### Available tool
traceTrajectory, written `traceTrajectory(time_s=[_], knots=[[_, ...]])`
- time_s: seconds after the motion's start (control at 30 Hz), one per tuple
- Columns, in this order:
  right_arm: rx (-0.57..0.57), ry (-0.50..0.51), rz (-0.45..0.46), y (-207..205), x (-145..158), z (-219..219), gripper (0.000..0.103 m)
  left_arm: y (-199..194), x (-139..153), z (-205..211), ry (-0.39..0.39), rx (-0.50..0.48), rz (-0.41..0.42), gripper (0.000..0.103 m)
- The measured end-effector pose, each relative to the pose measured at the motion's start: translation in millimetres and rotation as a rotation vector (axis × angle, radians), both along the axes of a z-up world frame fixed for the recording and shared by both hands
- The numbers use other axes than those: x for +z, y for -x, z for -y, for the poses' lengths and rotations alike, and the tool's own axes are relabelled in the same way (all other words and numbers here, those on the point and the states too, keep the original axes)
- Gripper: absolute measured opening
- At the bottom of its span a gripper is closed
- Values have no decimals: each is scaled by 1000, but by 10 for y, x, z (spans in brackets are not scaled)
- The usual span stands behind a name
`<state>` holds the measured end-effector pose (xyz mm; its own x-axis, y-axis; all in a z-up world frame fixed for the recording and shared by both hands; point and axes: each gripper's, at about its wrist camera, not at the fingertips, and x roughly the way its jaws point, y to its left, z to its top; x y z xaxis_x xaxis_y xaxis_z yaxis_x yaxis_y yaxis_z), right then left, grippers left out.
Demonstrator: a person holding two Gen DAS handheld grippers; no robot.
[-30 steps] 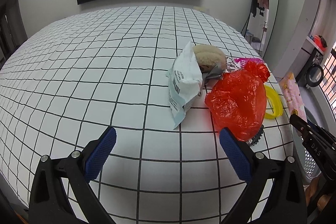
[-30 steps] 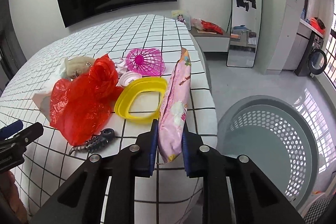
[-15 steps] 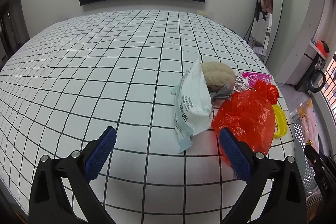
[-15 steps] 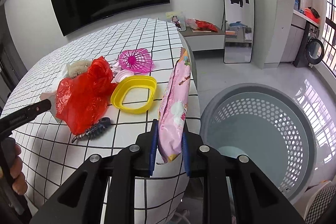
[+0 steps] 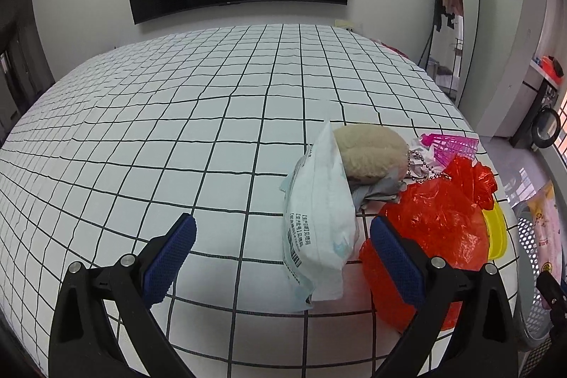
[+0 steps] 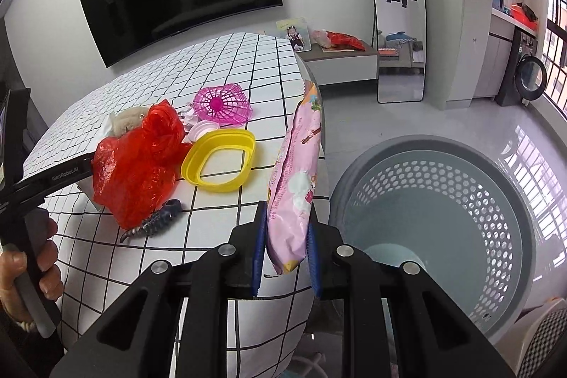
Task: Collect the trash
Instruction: 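Lift the pink wrapper with the right gripper while the left gripper grasps the white packet, then carry both wrappers over the grey basket and open both grippers to drop them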
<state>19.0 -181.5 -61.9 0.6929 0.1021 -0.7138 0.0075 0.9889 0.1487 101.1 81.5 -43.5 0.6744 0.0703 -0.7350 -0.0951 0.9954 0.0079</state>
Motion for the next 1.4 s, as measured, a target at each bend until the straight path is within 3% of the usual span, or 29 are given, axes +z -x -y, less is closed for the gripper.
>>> traceTrajectory(time_s=[0.1,0.17,0.27,0.33,0.4,0.63,0.87,1.13,1.4], knots=[[2,-3,-4,-5,-9,-11,20,-4,12,7,-11,-10,13,94],[3,-5,-3,-6,-8,-16,20,2,25,17,-13,-22,20,84],[2,-6,1,4,5,-14,20,-5,7,29,0,-44,6,64],[1,-7,3,13,10,-4,20,-19,-25,31,11,-54,-9,42],[-2,-8,4,25,13,9,20,-14,-40,13,22,-58,-15,32],[-9,-14,11,62,46,25,20,111,62,-103,31,-43,13,31],[-21,-16,23,115,86,67,20,331,361,-27,38,-71,82,31],[-94,-28,38,276,138,359,20,516,621,621,62,-244,136,31],[-195,-37,28,514,87,846,20,681,585,1584,93,-462,100,31]])
